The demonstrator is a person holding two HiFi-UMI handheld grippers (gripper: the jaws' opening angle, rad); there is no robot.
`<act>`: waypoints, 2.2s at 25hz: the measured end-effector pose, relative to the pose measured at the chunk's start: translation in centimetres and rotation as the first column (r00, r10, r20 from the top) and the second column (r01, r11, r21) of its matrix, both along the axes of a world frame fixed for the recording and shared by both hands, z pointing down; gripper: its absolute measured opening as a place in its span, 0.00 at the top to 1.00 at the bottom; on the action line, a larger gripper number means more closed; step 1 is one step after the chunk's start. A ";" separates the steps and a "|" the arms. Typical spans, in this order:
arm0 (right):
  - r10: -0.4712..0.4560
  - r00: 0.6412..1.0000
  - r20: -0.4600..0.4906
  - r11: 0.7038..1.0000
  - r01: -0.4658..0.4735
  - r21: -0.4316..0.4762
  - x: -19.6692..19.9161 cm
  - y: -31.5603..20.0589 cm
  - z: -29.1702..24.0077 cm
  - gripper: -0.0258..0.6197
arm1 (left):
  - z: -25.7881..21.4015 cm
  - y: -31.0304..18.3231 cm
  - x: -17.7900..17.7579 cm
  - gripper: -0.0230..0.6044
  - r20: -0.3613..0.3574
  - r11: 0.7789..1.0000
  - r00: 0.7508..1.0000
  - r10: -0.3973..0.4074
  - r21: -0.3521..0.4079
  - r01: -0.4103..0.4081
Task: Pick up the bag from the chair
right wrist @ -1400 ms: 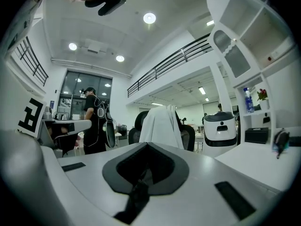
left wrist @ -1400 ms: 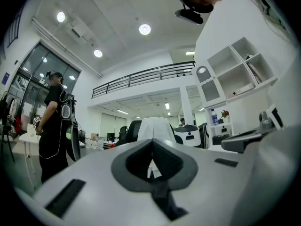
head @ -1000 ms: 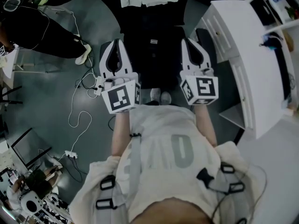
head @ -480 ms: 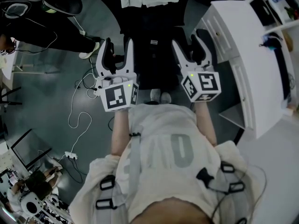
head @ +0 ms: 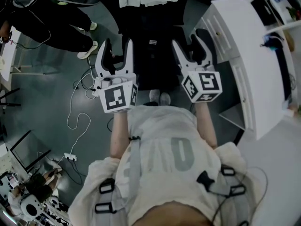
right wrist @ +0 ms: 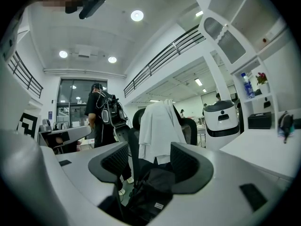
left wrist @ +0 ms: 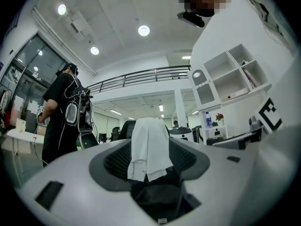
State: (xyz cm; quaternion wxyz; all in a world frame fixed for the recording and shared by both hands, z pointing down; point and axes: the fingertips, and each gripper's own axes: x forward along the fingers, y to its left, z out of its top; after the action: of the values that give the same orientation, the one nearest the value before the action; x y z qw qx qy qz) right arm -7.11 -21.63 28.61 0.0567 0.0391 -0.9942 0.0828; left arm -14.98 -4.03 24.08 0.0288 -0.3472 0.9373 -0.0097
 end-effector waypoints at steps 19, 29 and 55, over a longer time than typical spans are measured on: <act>-0.042 0.998 -0.044 0.999 0.043 0.015 -7.7 -2.5 12.1 0.57 | 15.8 -1.5 -7.6 0.59 -0.074 0.996 0.995 -0.070 -0.059 0.066; -0.054 0.994 -0.097 0.998 0.055 0.007 -9.0 -3.4 24.4 0.57 | 28.0 -1.8 -9.4 0.59 -0.118 0.986 0.988 -0.103 -0.140 0.086; 0.046 0.962 -0.271 0.984 0.002 0.176 -12.3 -8.8 37.2 0.57 | 36.5 -6.1 -14.8 0.59 -0.119 0.930 0.993 0.001 -0.366 -0.045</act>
State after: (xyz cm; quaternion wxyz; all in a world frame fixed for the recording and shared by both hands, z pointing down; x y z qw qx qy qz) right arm -19.38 -30.42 65.82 0.1889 0.0661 -0.9797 -0.0099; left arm -29.74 -10.11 60.56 -0.0913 -0.3574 0.9149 -0.1642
